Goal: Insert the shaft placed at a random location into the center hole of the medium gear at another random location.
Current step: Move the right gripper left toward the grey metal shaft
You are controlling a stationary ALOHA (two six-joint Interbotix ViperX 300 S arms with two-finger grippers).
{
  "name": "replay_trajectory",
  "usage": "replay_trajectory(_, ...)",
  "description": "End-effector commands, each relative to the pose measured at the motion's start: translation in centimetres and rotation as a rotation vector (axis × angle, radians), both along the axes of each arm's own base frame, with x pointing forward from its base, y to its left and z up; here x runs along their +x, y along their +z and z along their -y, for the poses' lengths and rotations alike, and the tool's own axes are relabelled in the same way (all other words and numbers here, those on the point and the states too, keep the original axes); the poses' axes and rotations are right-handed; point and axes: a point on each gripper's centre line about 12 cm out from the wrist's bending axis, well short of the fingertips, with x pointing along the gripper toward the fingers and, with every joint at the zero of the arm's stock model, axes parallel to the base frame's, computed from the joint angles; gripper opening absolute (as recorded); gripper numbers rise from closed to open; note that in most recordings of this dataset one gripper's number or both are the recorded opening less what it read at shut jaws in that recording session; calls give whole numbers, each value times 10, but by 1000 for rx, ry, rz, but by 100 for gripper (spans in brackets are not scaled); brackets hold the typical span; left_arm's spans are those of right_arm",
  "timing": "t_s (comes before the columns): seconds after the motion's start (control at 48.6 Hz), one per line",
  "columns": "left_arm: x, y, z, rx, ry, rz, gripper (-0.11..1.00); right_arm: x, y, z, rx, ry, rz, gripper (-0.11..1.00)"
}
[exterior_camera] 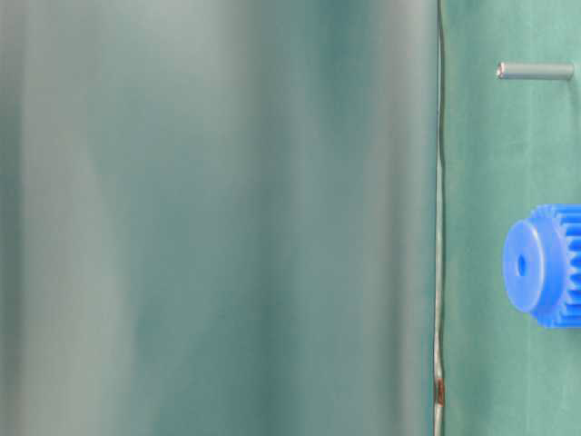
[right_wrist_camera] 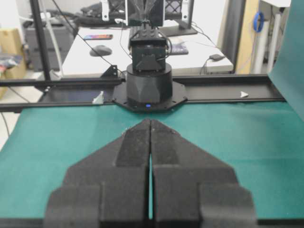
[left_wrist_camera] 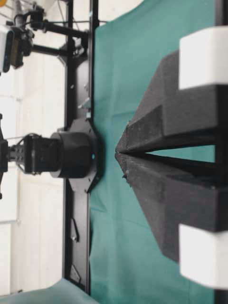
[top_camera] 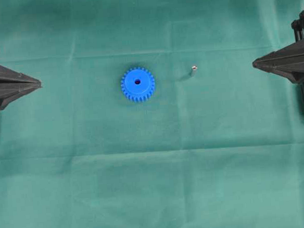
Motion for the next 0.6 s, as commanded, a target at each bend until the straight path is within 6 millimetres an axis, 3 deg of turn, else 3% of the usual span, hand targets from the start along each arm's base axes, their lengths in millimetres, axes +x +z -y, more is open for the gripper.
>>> replay_trajectory(0.0,4,6,0,12,-1,-15,3,4,4,1,-20,-6,9,1)
replay_trajectory(0.267,2,7,0,1,-1,-25,3,21,-14,18,6,-82,-84,1)
replay_trajectory(0.576,2,5,0,1,-1,-41,3,53,-59,36,40,-148,-247,3)
